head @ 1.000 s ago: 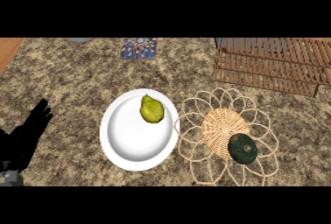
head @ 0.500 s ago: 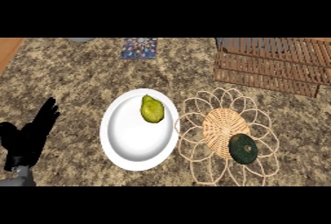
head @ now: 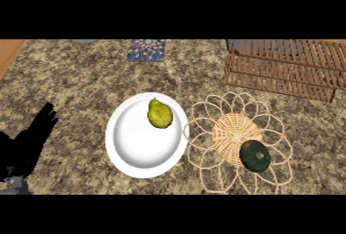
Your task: Pick the tomato from the placemat and place it in the tiered shelf
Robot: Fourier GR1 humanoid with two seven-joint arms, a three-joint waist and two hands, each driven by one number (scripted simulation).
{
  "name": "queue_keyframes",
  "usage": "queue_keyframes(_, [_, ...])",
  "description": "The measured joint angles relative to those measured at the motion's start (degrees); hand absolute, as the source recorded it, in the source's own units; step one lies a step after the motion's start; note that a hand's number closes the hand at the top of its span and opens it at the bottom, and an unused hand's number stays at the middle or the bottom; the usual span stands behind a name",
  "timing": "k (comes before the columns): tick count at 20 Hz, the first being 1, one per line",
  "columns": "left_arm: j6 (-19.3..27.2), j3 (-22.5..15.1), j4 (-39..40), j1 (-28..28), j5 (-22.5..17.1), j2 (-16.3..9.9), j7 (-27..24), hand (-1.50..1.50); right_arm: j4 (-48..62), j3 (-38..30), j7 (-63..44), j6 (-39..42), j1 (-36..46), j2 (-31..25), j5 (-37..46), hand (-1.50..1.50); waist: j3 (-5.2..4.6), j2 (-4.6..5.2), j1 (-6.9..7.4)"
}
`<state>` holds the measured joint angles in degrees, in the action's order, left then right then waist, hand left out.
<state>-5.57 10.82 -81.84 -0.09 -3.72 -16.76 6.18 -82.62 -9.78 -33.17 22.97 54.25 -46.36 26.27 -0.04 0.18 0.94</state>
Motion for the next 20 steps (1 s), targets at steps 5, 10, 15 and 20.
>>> queue_keyframes(5, [-0.1, 0.2, 1.4, 0.0, 0.5, 0.5, -1.2, 0.00, 8.5, -0.1, 4.5, -4.4, 1.3, 2.4, 2.5, 1.50, 0.01, 0.02, -0.03])
queue_keyframes(10, [0.0, 0.3, 0.2, -0.8, 0.4, 0.6, 0.7, 0.00, 17.0, -0.4, 6.7, -8.2, 3.3, 3.5, 5.6, -1.50, 0.02, 0.05, 0.06])
queue_keyframes(15, [0.2, 0.0, 0.3, -1.1, 1.1, 1.2, 0.5, 0.00, 26.5, -0.2, 11.9, -11.3, 4.7, 2.8, 8.8, -1.50, 0.02, 0.12, 0.15])
queue_keyframes(20, [0.1, 0.2, 0.5, -1.5, 1.3, 1.2, 0.8, 0.00, 33.0, -0.4, 17.1, -14.0, 6.9, 3.5, 10.4, -1.50, 0.04, 0.12, 0.13])
